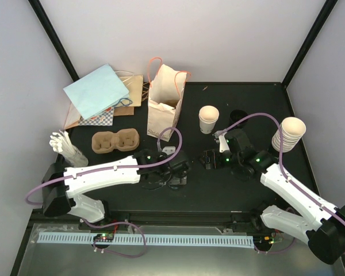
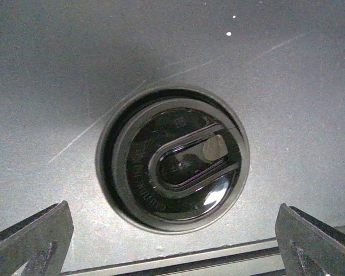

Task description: Pack the takeout coffee

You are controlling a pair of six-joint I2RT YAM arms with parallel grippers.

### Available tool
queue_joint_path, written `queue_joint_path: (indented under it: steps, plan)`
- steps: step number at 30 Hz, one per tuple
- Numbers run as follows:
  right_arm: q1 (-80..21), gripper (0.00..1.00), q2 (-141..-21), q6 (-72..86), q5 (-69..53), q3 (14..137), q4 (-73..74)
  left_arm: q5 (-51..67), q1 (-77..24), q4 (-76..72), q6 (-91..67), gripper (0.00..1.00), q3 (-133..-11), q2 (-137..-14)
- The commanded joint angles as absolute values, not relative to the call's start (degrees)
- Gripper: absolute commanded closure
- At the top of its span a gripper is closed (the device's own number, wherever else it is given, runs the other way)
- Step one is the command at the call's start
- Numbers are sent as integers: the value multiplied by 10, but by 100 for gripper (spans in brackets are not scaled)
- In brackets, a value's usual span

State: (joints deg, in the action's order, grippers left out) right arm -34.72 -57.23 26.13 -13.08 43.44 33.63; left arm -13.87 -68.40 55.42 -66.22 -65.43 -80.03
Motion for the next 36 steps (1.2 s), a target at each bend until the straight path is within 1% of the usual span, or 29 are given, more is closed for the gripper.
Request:
queue_joint_path:
  steps: [1,10,12,18,31,36]
  plan:
    - [-342,5,-564,250,-146,431,319,-135,-689,584,-688,1,-703,-840]
    - [-340,5,-566,239,-152,426,321,-141,-689,617,-692,3,-746,-894]
    - [-340,5,-565,239,-151,425,321,-139,-689,611,-697,4,-745,-898]
    - [-338,5,-567,240,-153,425,317,-151,-688,609,-700,14,-743,-905]
    - [-338,5,-572,236,-160,426,315,-170,-678,630,-682,17,-767,-946]
    - [-337,5,-573,235,-167,425,312,-187,-677,653,-682,21,-782,-961]
